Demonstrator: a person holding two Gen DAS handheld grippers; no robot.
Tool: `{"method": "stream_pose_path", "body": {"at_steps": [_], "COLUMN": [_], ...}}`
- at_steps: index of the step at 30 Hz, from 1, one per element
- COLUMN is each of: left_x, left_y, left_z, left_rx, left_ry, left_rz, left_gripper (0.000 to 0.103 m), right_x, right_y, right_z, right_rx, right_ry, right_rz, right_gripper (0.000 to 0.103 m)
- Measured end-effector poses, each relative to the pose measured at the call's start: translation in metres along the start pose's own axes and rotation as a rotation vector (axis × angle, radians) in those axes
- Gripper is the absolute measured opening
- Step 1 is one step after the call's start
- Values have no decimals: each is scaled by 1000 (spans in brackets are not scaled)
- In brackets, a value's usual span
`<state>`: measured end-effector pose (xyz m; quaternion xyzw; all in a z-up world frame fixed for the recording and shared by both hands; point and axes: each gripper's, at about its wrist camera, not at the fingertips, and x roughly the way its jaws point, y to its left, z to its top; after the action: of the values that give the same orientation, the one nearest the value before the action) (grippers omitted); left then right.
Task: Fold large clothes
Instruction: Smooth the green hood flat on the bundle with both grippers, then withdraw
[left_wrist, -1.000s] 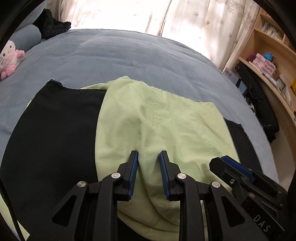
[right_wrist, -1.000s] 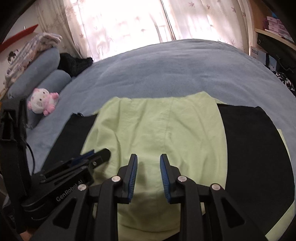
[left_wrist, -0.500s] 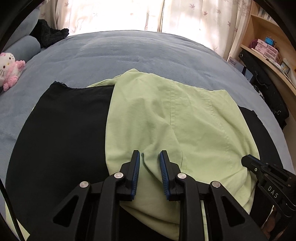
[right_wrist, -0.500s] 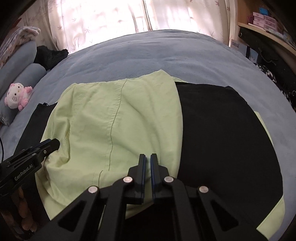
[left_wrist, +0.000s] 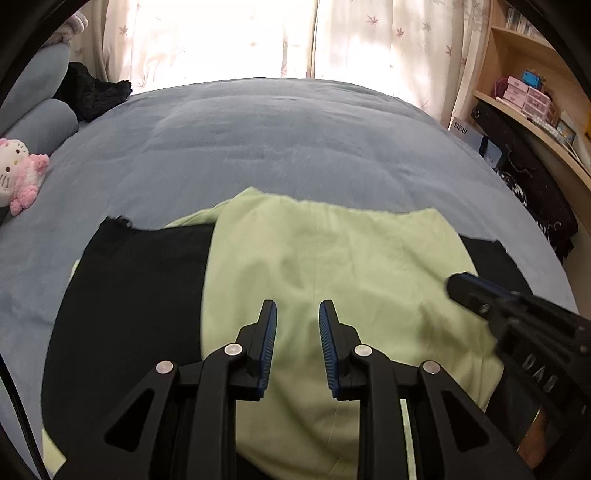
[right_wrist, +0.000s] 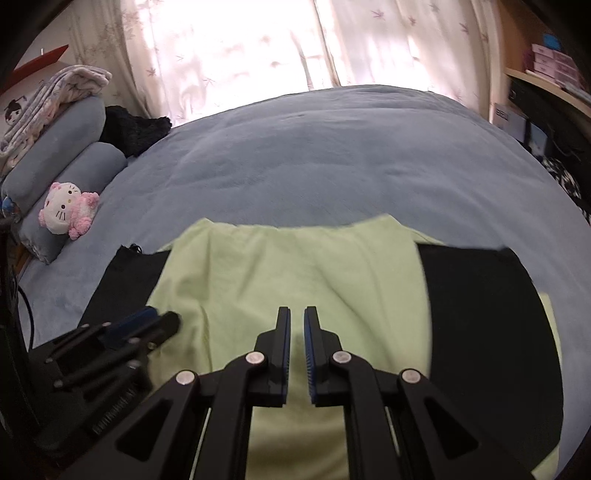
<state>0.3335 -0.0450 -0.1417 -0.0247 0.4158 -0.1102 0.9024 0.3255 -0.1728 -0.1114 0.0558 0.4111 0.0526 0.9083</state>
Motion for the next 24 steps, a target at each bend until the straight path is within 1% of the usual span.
{"method": "stream_pose_path", "body": {"at_steps": [4,7,8,9,10,11,13,14,17,18,19,22,24], "left_x": [26,53,58,60,61,60,59,58,58,56,53,38,20], "left_y": [-3,2,6,10,15,18,20,19,13,12,11,8,8], "left_z": [13,15,13,11,10,9,8,8,9,9,8,7,6], "left_rx": [1,9,12,13,3,-5,2,4,25,27,25,15,9], "left_ry": [10,54,52,46,41,34,27,26,29,31,36,47,44], "left_rz": [14,82,114,124,99,89,93,96,122,126,128,124,122], "left_gripper": [22,22,24,25,25,25,25,25,25,25,25,25,26], "right_x": [24,53,60,63,63,60,53,49,43,42,39,24,10], "right_y": [3,-9,-16,-24,-33,-43,-51,-54,-58,-58,-57,-56,-54], "right_z": [12,13,12,10,8,5,2,0,-5,-6,-7,-8,-9], "right_rx": [-8,-4,1,8,19,38,41,36,45,49,53,64,75], "right_ry": [13,80,97,100,97,93,81,74,78,80,83,89,85], "right_rz": [-1,-57,-82,-92,-65,-32,-64,-95,-106,-104,-100,-92,-67], "right_gripper": [7,7,6,2,0,0,0,0,0,0,3,3,3]}}
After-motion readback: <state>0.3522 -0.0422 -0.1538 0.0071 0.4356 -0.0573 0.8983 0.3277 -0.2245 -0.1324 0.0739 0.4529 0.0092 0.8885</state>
